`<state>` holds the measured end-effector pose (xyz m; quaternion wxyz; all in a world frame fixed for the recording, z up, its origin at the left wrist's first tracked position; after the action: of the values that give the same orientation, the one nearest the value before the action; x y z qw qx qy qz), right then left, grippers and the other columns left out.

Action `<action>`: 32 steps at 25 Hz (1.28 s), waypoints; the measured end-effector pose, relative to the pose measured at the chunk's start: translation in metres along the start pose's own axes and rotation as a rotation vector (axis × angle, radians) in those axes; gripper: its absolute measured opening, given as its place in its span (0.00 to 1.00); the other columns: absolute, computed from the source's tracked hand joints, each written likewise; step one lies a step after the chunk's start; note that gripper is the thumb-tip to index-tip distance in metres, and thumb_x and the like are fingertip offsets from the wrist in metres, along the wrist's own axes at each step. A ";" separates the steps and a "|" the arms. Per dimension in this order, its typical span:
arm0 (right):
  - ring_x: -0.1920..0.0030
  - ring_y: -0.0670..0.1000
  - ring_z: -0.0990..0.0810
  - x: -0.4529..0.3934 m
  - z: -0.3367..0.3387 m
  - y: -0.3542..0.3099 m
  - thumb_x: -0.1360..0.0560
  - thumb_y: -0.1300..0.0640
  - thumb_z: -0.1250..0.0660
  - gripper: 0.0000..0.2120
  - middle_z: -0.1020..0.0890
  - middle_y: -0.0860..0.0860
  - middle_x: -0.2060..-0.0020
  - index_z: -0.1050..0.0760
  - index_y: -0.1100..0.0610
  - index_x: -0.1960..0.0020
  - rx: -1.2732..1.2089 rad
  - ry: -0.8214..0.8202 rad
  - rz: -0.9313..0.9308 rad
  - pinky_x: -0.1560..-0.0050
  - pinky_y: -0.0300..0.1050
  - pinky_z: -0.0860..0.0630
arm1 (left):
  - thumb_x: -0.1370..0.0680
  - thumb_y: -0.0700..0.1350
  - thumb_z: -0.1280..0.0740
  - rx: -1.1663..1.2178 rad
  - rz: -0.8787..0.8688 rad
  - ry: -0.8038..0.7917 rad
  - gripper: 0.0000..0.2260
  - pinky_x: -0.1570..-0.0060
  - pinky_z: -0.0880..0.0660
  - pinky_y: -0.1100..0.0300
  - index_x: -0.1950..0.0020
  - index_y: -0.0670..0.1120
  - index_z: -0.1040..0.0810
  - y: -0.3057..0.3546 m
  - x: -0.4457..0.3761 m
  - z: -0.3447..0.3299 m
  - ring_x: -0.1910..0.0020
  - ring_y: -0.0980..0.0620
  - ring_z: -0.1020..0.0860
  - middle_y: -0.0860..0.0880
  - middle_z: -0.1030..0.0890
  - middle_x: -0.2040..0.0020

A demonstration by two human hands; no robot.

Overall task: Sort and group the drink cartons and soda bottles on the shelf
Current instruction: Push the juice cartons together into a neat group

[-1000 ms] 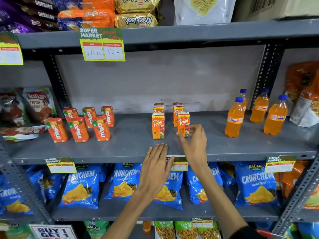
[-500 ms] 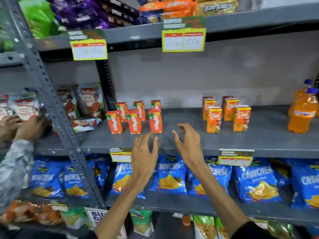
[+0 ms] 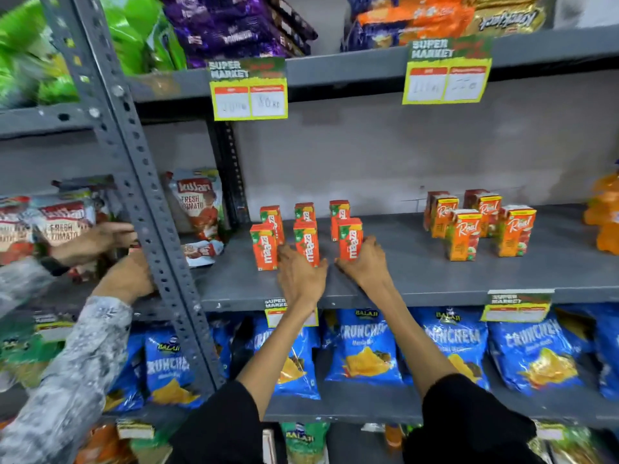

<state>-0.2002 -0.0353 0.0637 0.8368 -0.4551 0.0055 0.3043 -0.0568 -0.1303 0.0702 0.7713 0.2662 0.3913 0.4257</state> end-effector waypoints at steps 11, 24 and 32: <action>0.40 0.62 0.21 0.000 -0.011 -0.005 0.33 0.47 0.21 0.34 0.21 0.62 0.41 0.34 0.62 0.37 0.094 0.029 0.038 0.43 0.58 0.21 | 0.24 0.51 0.27 -0.136 -0.098 0.066 0.26 0.38 0.26 0.45 0.34 0.39 0.31 -0.003 0.000 0.000 0.37 0.40 0.23 0.41 0.21 0.38; 0.44 0.59 0.19 0.019 0.007 0.005 0.30 0.50 0.23 0.33 0.21 0.60 0.43 0.36 0.58 0.33 -0.080 0.065 0.080 0.49 0.48 0.21 | 0.24 0.47 0.28 0.013 -0.228 0.196 0.26 0.39 0.24 0.47 0.31 0.41 0.35 0.012 0.027 0.012 0.37 0.42 0.26 0.41 0.26 0.36; 0.53 0.52 0.19 0.030 0.127 0.073 0.24 0.56 0.30 0.11 0.18 0.54 0.51 0.26 0.59 0.44 -0.134 0.277 0.217 0.51 0.45 0.22 | 0.22 0.47 0.31 0.170 -0.448 0.092 0.16 0.47 0.23 0.51 0.37 0.49 0.30 0.112 0.106 -0.061 0.42 0.49 0.24 0.49 0.24 0.42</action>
<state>-0.2471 0.1062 0.0745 0.7581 -0.5441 0.1492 0.3270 -0.1221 0.0219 0.0798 0.8025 0.2172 0.5099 0.2211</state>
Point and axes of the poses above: each hand's wrist, its own x-axis away from the middle knuckle, its own z-axis out of the back of the hand, y = z × x, the point moved 6 cm from there along -x, towards the middle knuckle
